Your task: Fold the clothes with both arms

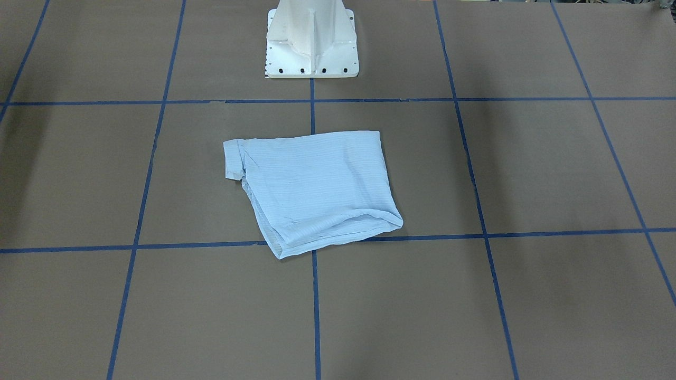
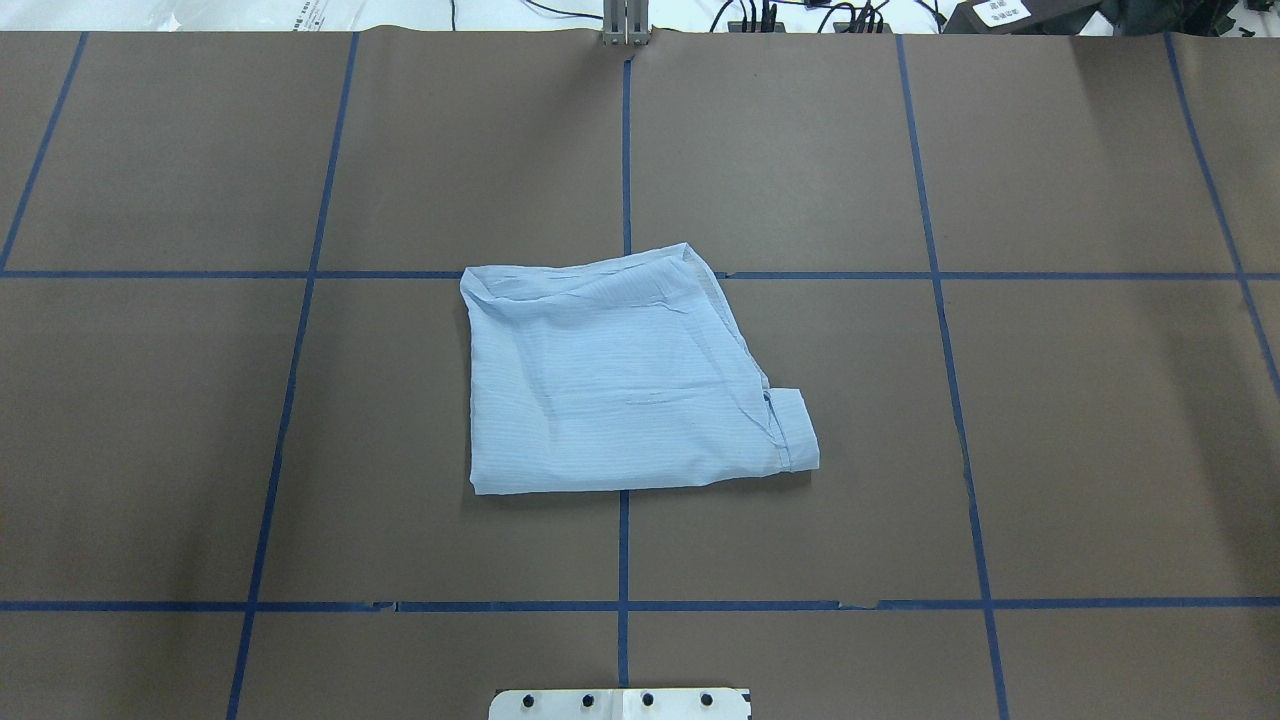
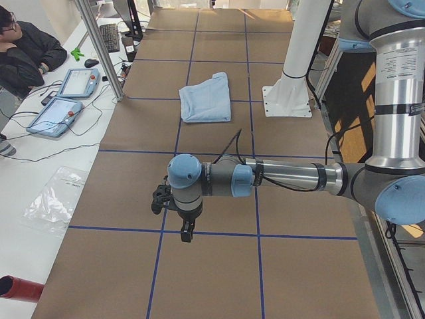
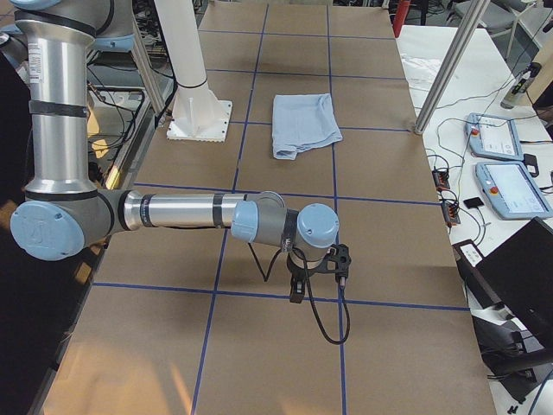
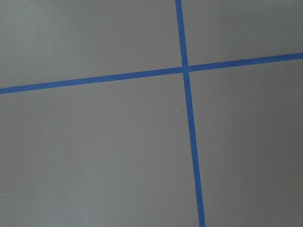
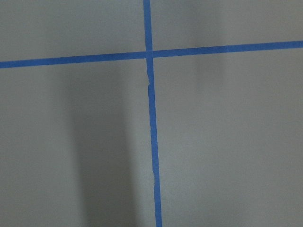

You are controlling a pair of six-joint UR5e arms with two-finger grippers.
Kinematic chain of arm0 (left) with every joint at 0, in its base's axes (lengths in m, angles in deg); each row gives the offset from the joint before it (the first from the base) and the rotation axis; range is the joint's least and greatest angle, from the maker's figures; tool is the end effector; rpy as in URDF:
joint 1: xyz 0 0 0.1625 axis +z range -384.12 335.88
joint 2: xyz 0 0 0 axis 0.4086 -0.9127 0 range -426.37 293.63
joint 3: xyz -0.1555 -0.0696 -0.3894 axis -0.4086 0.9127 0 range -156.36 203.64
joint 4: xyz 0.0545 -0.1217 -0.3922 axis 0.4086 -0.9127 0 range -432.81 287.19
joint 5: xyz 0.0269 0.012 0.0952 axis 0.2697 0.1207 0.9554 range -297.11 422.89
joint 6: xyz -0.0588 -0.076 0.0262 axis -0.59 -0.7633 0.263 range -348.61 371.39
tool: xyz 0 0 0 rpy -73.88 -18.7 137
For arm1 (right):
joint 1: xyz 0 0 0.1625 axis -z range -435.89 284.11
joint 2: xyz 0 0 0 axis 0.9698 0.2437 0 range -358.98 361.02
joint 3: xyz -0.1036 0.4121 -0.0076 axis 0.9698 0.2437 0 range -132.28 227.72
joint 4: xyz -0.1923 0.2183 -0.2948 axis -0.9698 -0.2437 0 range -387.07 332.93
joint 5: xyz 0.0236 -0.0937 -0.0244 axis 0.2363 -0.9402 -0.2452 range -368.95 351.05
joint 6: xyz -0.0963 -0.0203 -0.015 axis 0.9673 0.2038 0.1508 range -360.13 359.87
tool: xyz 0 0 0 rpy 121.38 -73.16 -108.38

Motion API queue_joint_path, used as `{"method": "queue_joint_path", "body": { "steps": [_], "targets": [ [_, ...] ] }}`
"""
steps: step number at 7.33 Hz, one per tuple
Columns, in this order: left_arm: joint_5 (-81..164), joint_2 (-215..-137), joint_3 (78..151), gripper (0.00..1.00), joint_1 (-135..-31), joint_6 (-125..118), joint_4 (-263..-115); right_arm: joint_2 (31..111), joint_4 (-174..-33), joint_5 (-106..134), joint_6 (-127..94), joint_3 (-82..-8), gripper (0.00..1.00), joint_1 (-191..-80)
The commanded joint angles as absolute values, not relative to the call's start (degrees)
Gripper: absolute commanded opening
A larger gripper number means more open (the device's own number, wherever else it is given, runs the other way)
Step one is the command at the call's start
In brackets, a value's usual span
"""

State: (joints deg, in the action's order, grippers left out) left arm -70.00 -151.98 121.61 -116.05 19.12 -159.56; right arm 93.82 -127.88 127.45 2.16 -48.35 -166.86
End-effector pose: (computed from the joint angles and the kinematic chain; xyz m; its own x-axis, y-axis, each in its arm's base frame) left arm -0.0810 -0.4565 0.6341 0.7302 0.1139 -0.6737 -0.0651 0.9931 0.0974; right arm 0.0690 -0.4595 0.6457 0.6880 0.0670 0.7226 0.0108 0.9947 -0.1026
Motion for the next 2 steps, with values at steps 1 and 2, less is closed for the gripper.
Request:
{"method": "queue_joint_path", "body": {
  "steps": [1, 2],
  "targets": [
    [-69.9, -152.1, 121.5, 1.00, -116.0, 19.1, -159.6, 93.7, -127.9, 127.5, 2.2, -48.4, 1.00, -166.9],
    [-69.9, -152.1, 121.3, 1.00, -116.0, 19.1, -159.6, 93.7, -127.9, 127.5, 2.2, -48.5, 1.00, -166.9]
  ]
}}
